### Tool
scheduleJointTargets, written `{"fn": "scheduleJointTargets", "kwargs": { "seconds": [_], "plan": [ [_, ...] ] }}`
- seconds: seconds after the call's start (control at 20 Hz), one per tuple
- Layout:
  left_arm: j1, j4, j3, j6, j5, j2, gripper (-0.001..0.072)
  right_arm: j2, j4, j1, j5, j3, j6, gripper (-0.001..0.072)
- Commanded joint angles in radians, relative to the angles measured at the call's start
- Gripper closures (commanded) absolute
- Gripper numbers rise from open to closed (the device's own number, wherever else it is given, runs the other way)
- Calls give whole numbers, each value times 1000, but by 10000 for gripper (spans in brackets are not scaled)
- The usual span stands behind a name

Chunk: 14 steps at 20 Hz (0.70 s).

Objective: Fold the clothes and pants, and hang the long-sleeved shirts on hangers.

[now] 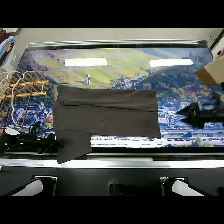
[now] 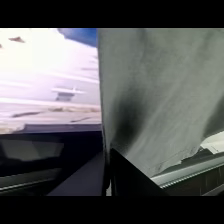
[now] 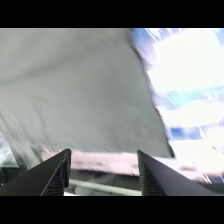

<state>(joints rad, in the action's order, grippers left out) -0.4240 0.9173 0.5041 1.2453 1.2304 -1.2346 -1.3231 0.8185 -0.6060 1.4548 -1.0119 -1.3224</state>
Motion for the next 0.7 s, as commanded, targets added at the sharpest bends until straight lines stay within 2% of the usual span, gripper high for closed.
{"fn": "scheduleJointTargets", "kwargs": {
  "seconds": [0.0, 0.3, 0.65],
  "plan": [
    [1, -2, 0, 3, 11, 1, 688, -10, 40, 3, -100, 200, 74, 223],
    [1, -13, 2, 11, 19, 1, 688, -10, 31, 69, -243, 396, 150, 223],
    [1, -36, 2, 11, 18, 0, 688, -32, -53, 100, -340, 406, 160, 233]
  ]
}}
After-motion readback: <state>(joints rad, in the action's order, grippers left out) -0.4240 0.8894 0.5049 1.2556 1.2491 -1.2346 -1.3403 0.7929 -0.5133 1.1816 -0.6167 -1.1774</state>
